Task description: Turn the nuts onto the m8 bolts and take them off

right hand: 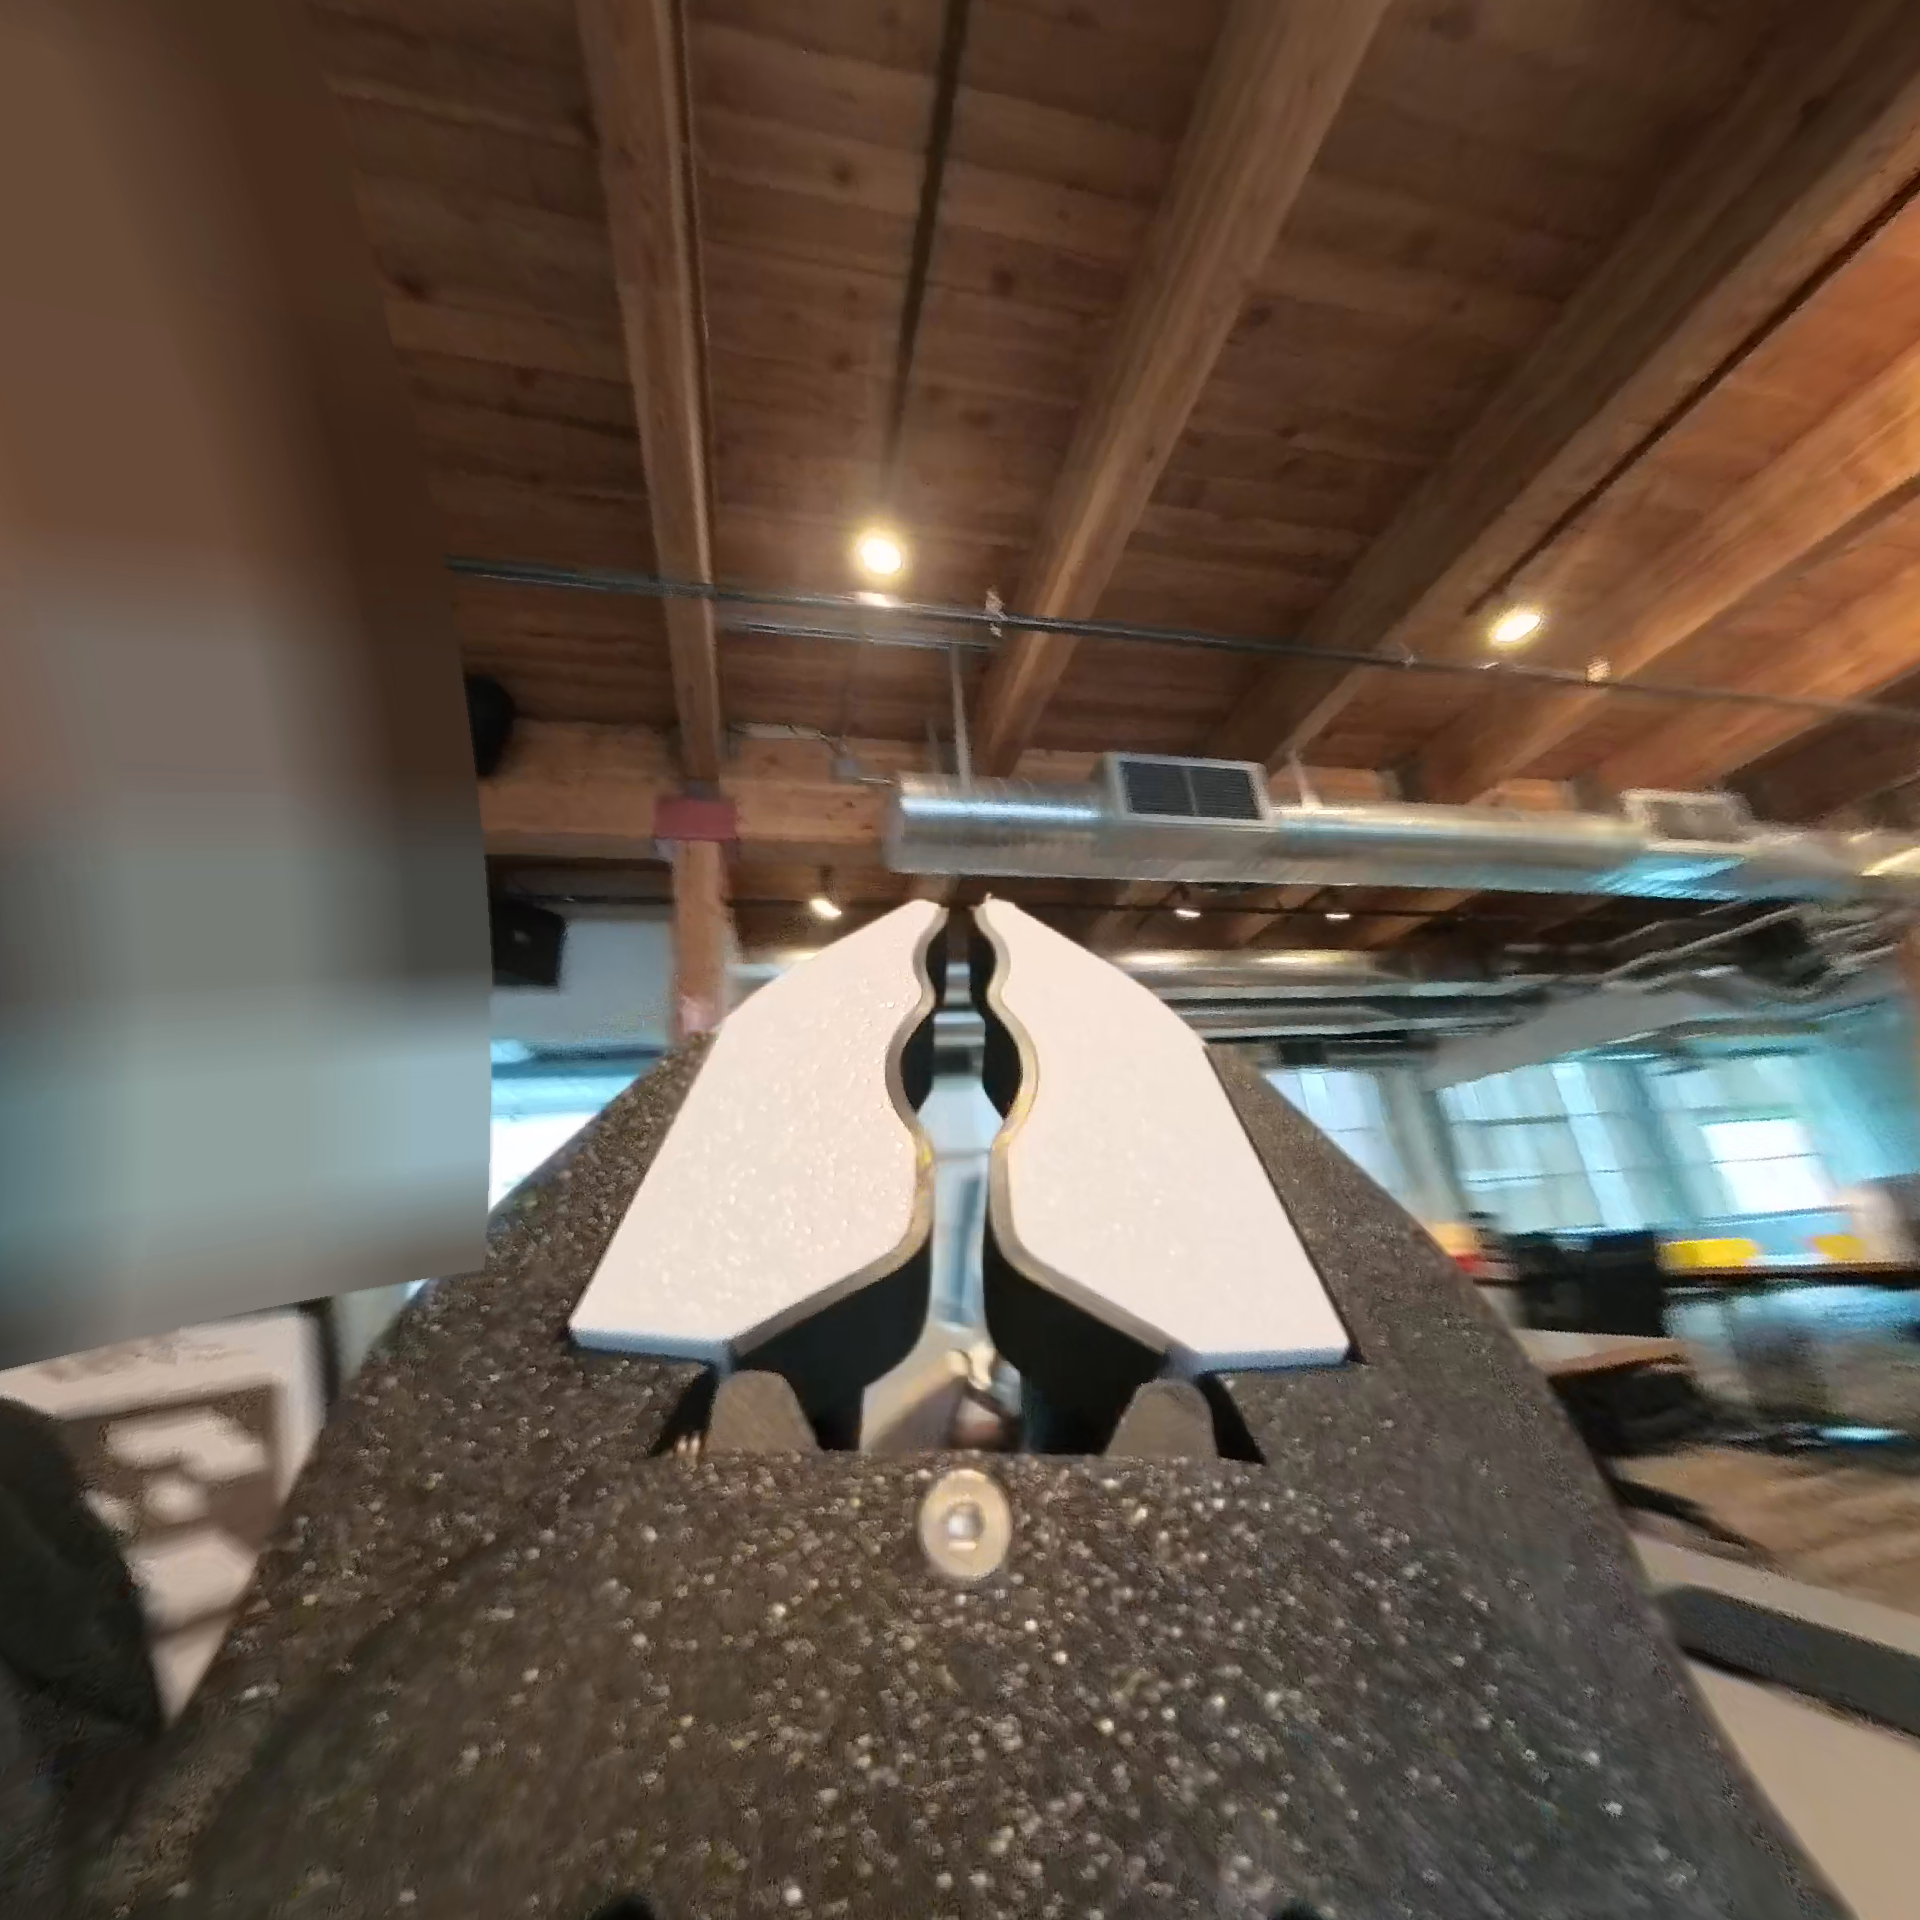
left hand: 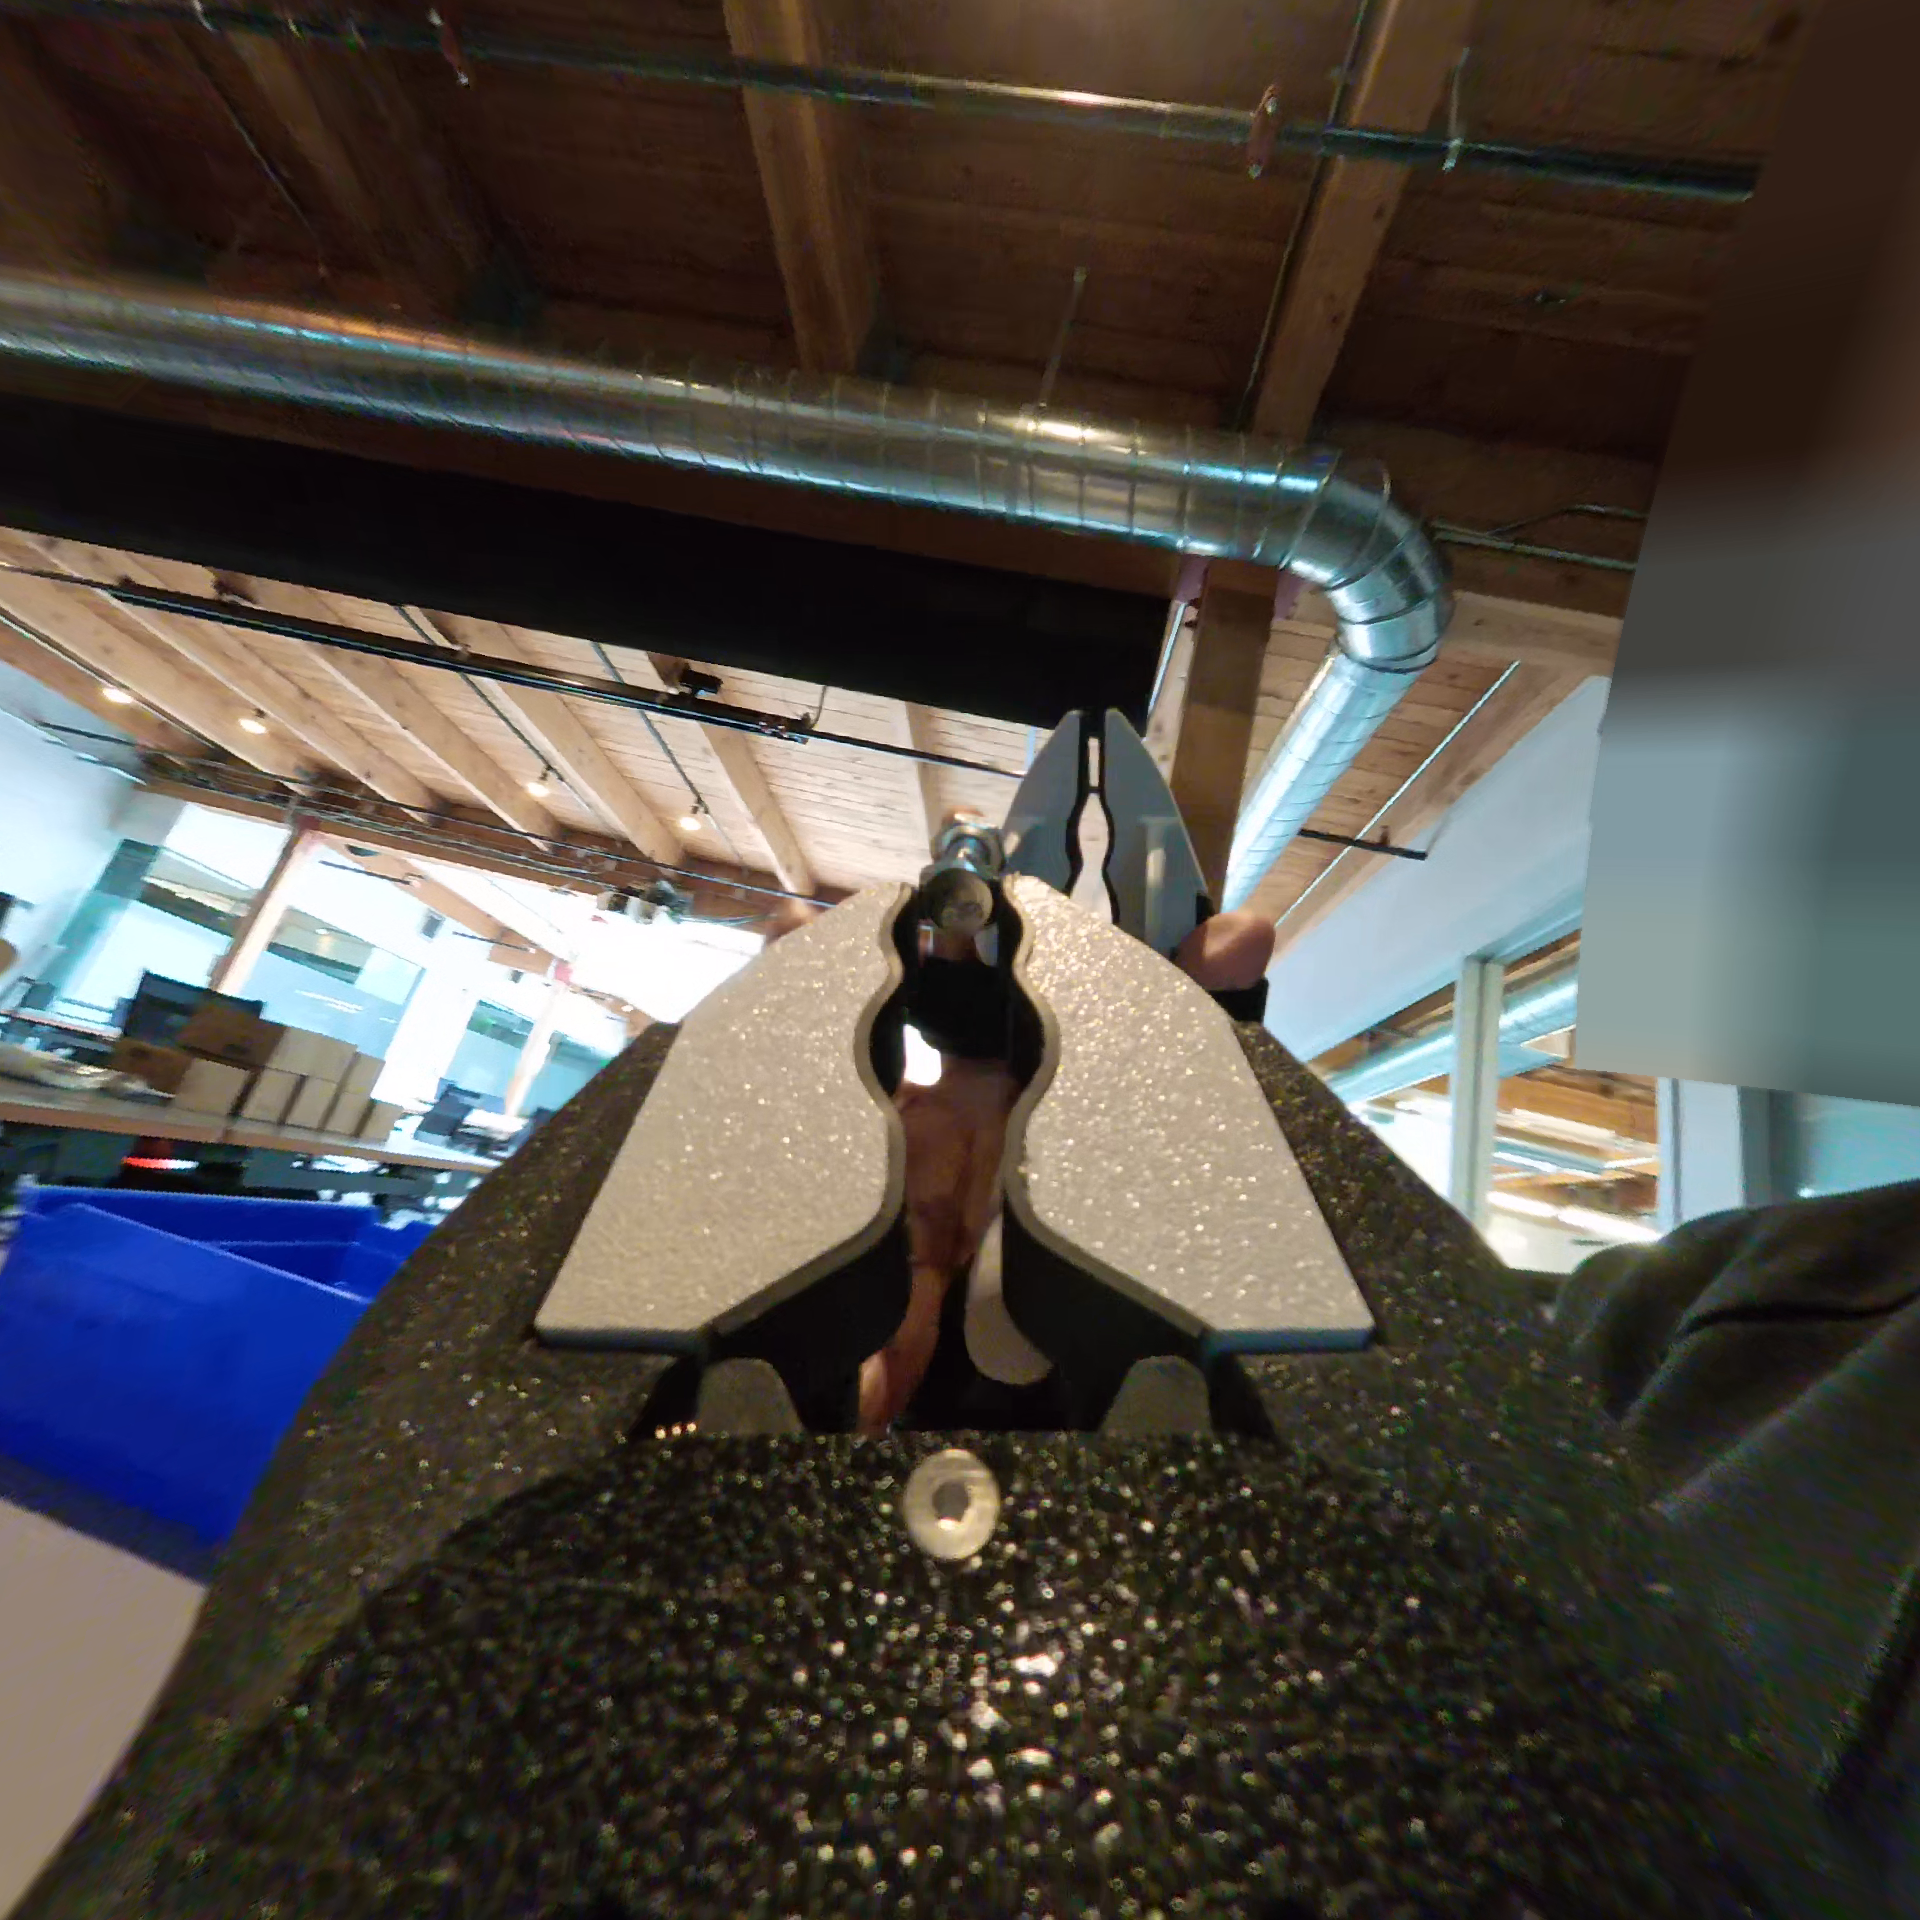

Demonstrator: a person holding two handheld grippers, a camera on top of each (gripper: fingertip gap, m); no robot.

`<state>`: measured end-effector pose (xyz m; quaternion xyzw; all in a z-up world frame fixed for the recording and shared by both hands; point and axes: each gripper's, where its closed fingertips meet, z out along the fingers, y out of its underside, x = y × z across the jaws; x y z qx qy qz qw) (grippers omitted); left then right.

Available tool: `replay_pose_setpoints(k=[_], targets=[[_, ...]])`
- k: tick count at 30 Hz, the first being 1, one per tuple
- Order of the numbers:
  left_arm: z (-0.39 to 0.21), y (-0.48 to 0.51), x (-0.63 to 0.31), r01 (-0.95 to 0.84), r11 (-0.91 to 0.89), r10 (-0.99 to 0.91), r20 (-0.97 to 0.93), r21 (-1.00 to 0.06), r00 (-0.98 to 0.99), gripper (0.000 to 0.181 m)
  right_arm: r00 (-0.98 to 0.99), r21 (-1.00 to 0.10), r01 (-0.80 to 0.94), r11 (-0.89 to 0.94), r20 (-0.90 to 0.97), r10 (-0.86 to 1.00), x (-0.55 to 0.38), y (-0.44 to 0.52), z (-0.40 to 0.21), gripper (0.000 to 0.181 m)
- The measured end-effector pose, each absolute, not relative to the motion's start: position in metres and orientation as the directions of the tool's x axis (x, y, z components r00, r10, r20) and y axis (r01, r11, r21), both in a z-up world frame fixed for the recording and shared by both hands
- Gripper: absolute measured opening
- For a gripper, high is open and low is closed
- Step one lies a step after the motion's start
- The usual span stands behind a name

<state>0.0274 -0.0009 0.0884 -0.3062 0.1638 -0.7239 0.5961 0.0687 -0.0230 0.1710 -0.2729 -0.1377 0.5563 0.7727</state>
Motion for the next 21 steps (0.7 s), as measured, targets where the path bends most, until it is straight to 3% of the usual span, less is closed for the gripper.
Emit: replay_pose_setpoints(k=[4, 8, 13, 21], targets=[[0.088, 0.017, 0.018, 0.681, -0.079, -0.986, 0.160, -0.728, 0.056, 0.013, 0.520, -0.740, -0.537, 0.405, 0.088, 0.849, 0.067, -0.011, 0.162, 0.000], [0.087, 0.010, 0.020, 0.471, -0.027, -1.000, 0.028, -0.882, -0.005, 0.013, 0.367, -0.901, -0.242, 0.359, 0.257, 0.894, 0.048, -0.021, 0.137, 0.000], [0.078, 0.004, 0.017, 0.293, -0.072, -0.995, 0.049, -0.953, -0.084, 0.013, 0.318, -0.922, 0.028, 0.387, 0.375, 0.871, 0.036, -0.009, 0.096, 0.010], [0.070, 0.001, 0.016, 0.179, -0.186, -0.976, 0.161, -0.966, -0.147, 0.013, 0.271, -0.912, 0.080, 0.401, 0.407, 0.872, 0.028, -0.004, 0.079, 0.024]])
